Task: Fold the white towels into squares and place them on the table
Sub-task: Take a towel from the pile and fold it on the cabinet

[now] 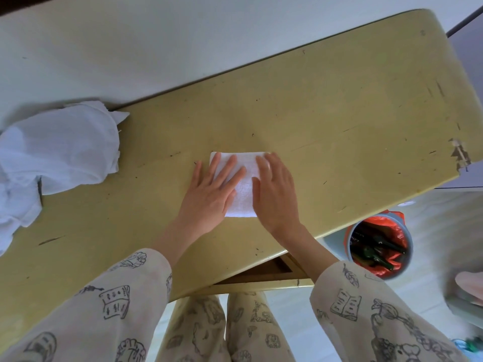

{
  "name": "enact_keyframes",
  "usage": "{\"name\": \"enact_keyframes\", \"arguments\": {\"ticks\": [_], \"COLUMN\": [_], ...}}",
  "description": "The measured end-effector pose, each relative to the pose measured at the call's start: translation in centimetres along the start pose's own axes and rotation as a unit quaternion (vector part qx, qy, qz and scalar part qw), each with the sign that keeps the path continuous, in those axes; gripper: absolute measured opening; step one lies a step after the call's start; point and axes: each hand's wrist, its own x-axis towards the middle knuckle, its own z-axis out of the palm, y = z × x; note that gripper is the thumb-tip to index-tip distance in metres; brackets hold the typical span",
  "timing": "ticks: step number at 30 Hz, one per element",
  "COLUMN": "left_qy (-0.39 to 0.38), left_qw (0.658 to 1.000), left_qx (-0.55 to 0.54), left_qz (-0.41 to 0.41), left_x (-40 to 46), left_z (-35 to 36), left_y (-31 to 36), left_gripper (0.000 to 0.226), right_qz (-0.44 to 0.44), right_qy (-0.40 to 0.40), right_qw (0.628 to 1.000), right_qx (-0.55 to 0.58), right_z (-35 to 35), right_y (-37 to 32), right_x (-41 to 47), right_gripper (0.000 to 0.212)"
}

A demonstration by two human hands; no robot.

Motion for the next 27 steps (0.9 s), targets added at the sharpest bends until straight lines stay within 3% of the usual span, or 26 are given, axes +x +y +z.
{"name": "enact_keyframes", "arguments": {"ticks": [2, 5, 12, 19, 22, 25, 27], "left_qy": [0.005, 0.021, 0.042, 0.002, -0.012, -0.024, -0.028], "left_qw": [1.000, 1.000, 0.999, 1.000, 1.000, 0.999, 0.999], "left_qx": [-0.009, -0.014, -0.014, -0.001, 0.001, 0.000, -0.007], "left_qz": [-0.001, 0.004, -0.001, -0.010, -0.017, -0.025, -0.035], "left_x": [0.0, -0.1, -0.1, -0.1, -0.3, -1.0, -2.0], "left_z": [0.1, 0.5, 0.9, 0.8, 0.4, 0.0, -0.2], "left_y": [-0.1, -0.3, -0.3, -0.3, 0.0, 0.6, 1.0], "left_gripper": [0.048, 0.047, 0.047, 0.050, 0.050, 0.050, 0.049], "right_qz": [-0.057, -0.055, -0.056, -0.034, -0.026, 0.081, 0.175], "right_qy": [-0.026, -0.047, -0.050, -0.098, -0.087, -0.060, -0.031], "right_qw": [0.997, 0.994, 0.995, 0.990, 0.995, 0.989, 0.975], "right_qx": [-0.051, -0.080, -0.072, -0.099, -0.033, 0.105, 0.136], "right_z": [1.6, 3.0, 3.8, 3.0, 1.9, 0.2, -0.4], "right_y": [0.2, 1.2, 1.6, 0.9, 0.6, 0.1, -0.3], "right_x": [-0.1, 0.0, 0.0, 0.2, 0.0, 0.3, 0.6], "right_gripper": [0.044, 0.050, 0.059, 0.060, 0.058, 0.052, 0.043]}}
